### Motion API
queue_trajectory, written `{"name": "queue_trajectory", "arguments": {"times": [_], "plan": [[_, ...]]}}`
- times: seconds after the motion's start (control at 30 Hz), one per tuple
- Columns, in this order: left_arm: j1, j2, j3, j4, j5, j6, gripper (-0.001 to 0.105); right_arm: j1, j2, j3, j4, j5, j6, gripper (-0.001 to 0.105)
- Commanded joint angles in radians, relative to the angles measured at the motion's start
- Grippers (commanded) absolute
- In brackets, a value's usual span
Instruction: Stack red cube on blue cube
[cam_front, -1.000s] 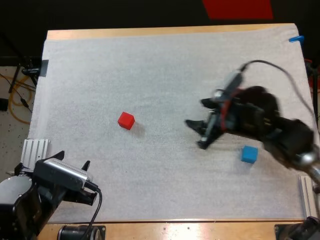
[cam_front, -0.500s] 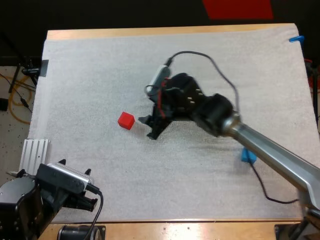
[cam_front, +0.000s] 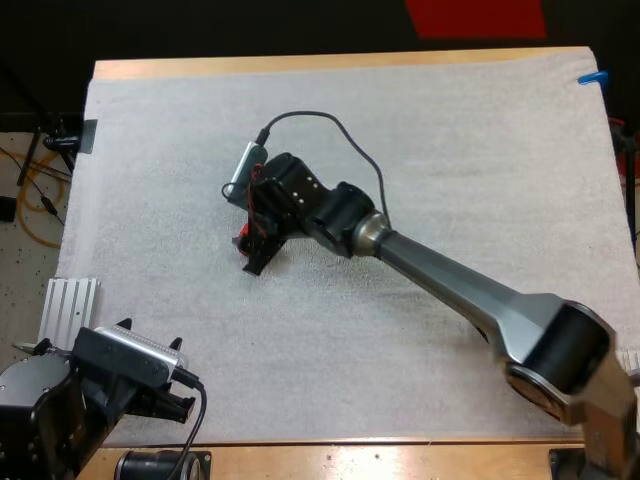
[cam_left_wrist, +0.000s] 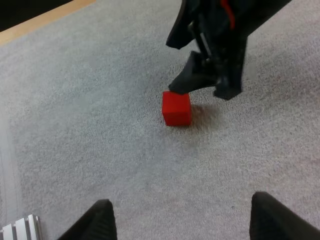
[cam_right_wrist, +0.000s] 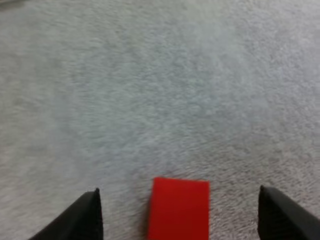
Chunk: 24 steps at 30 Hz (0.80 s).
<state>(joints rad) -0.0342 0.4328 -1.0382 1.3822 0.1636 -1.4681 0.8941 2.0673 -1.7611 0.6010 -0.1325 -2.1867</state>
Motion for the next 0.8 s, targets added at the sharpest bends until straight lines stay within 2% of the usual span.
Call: {"name": "queue_trajectory", "arguments": {"times": [0.0,0.13,0.77], "plan": [[0.000,-0.002,-0.003,-0.003,-0.003,-0.016,0.057,-0.004,0.013,-0.026,-0.004,0.003,-0.014,0.063],[0.000,-0.002,-0.003,-0.003,-0.003,-0.016,0.057,-0.006,0.067,-0.055,-0.004,0.024,-0.010,0.063],[0.000,-0.002,-0.003,-0.003,-0.003,-0.016,0.057,-0.012,0.180,-0.059,-0.023,0.016,0.001,0.063]]}}
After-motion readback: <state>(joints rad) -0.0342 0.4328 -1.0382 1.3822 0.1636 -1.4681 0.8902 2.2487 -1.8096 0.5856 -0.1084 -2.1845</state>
